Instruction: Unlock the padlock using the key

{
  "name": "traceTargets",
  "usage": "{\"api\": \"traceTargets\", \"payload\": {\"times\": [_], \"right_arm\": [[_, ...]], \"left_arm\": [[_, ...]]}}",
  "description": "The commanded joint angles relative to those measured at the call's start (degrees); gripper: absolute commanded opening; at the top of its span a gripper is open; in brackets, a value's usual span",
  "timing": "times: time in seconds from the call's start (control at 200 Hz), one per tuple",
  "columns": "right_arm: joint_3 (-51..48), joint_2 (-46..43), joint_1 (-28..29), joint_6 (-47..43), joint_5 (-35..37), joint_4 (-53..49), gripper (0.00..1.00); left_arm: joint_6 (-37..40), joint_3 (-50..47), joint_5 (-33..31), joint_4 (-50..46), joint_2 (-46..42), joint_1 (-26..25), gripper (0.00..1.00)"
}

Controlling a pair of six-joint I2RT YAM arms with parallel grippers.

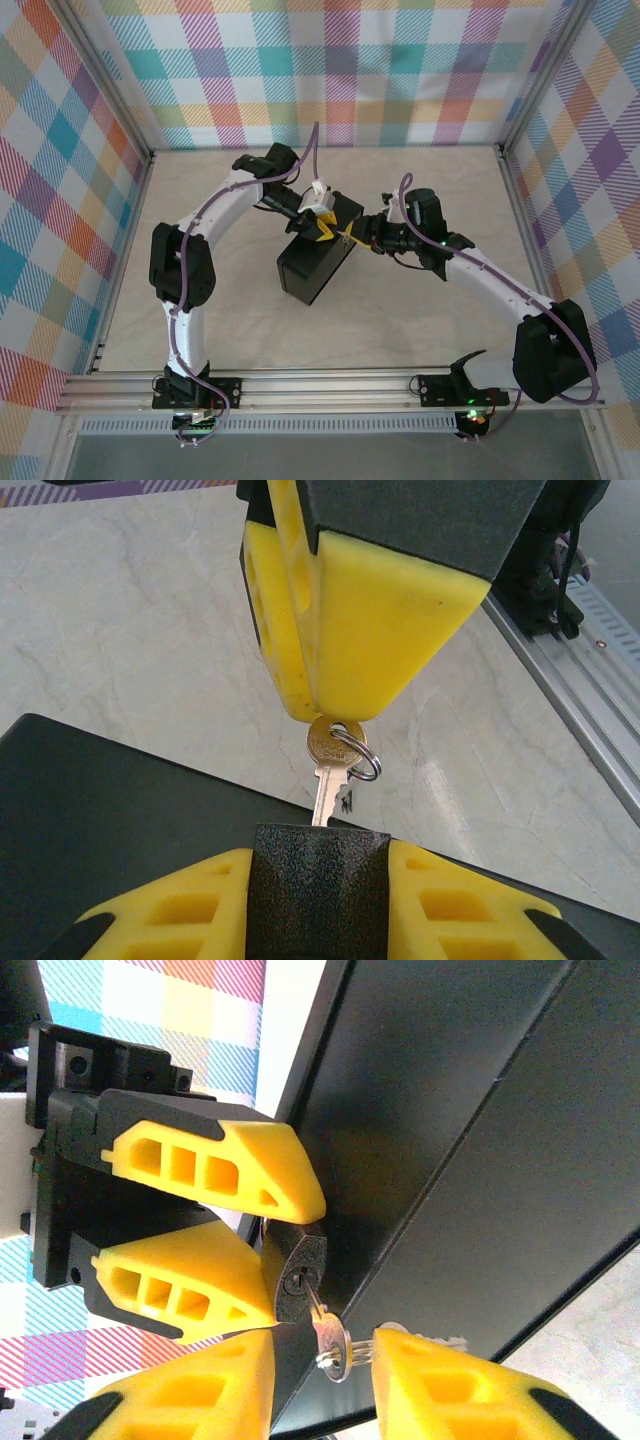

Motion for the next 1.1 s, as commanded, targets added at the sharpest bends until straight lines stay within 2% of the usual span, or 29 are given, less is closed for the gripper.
{"api": "traceTargets", "payload": {"times": [0.0, 0.645, 0.935, 1.095], "right_arm": [[0.10, 0.78, -0.34, 0.53, -1.86, 3.10, 0.30], [-2.05, 0.87, -0.34, 3.31, -5.01, 5.21, 0.24], [-2.90, 2.28, -0.43, 4.57, -5.76, 8.30, 0.07], [-3.49, 2.43, -1.17, 5.71, -6.66, 10.28, 0.03]], "left_arm": [[0.19, -0.36, 0.75, -0.08, 0.60, 0.37, 0.21], [0.06, -0.04, 1.30, -0.13, 0.56, 0.54, 0.21], [-0.05, -0.14, 1.67, -0.27, 0.59, 0.54, 0.20], [0.73, -0.32, 1.57, -0.77, 0.53, 0.54, 0.20]]}}
